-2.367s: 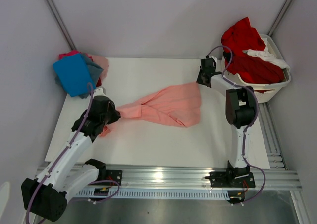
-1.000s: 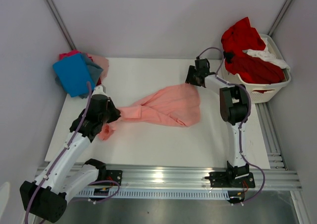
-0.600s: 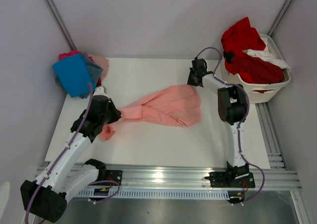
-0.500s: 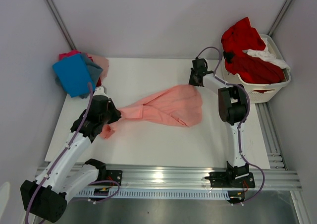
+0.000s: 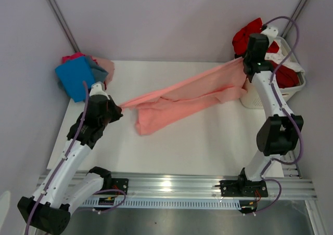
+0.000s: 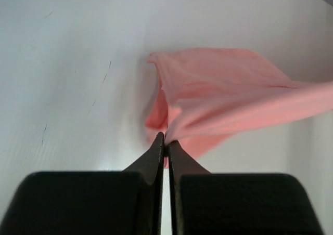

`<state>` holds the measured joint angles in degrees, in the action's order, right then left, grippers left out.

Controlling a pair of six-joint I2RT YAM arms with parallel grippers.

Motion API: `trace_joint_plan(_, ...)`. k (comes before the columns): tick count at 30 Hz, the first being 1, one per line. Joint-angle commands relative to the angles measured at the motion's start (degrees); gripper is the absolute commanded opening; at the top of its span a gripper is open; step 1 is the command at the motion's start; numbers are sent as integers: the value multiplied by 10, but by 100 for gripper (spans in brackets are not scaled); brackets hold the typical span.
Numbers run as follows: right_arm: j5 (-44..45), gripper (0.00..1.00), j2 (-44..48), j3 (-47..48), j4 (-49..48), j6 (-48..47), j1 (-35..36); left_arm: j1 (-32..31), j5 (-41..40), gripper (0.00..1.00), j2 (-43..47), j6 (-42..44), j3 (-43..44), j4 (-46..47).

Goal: Fold and stack the t-shirts
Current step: Flatten out the tshirt

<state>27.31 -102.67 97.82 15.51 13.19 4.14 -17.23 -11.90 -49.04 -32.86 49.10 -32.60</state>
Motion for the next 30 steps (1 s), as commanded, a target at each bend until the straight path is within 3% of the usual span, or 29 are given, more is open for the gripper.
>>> trace_joint_plan(1, 82, 0, 45, -4, -57, -36, -12, 22, -58, 1, 16, 24, 29, -15)
trace_joint_plan(12, -51, 0, 87, -61, -57, -25, 12, 53, -59, 1, 1, 17, 47, 3)
trace_joint_plan(17, -51, 0, 74, -52, -63, -31, 42, 76, -81, 1, -47, 29, 125, 30)
trace_joint_plan(23, -63, 0, 54, 23, -53, -42, 42, 131, 38, 0, -171, 54, 279, 91)
trace_joint_plan(24, -67, 0, 55, 47, -46, -48, 41, 132, 109, 1, -187, 74, 316, 105)
trace_joint_plan(26, -77, 0, 69, 67, -44, -54, 39, 128, 173, 0, -233, 123, 378, 117)
trace_joint_plan(30, -125, 0, 103, 102, -28, -84, 36, 116, 202, 0, -248, 214, 456, 99)
